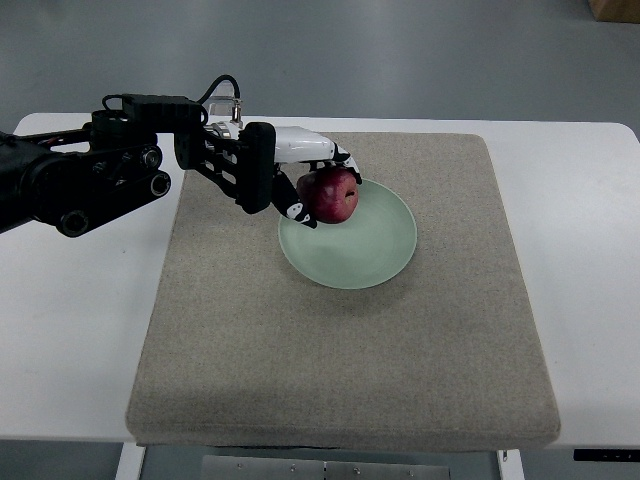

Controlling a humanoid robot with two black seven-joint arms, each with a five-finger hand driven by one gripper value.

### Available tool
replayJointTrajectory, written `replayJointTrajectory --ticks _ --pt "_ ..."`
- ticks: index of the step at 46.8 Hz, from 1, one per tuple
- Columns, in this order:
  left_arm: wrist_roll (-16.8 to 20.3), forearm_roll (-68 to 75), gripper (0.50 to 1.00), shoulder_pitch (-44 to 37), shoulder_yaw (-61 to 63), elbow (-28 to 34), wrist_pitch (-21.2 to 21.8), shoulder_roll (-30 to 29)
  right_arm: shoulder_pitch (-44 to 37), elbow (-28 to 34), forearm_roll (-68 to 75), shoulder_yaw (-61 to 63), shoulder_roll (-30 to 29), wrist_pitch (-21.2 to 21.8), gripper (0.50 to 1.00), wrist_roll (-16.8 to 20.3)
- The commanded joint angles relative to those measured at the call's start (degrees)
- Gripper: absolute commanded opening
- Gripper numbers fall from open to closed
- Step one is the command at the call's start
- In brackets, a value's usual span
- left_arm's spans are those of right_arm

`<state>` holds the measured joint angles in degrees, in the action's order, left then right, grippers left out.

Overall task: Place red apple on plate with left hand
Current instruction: 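Carry the red apple with the left hand onto the green plate, then lower the apple onto the plate and open the left hand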

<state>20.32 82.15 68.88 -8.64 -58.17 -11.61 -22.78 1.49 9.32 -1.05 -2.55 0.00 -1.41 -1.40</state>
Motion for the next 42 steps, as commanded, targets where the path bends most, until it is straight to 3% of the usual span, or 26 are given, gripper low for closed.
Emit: replayJointTrajectory --ticks 1,22,42 --pt "-0.01 0.2 0.5 -0.23 0.38 0.08 -0.08 0.46 0.0 0.0 -0.01 0.0 0.0 0.0 0.964 0.0" --pt "-0.1 0.47 0.5 -1.73 1.88 4.91 -0.08 5.2 0.0 0.0 -0.01 0.0 0.0 0.0 0.964 0.0" --pt "-0.1 0.29 0.5 -2.16 1.79 5.18 0.01 5.47 0.0 0.0 -0.01 0.0 0.0 0.0 0.964 0.0"
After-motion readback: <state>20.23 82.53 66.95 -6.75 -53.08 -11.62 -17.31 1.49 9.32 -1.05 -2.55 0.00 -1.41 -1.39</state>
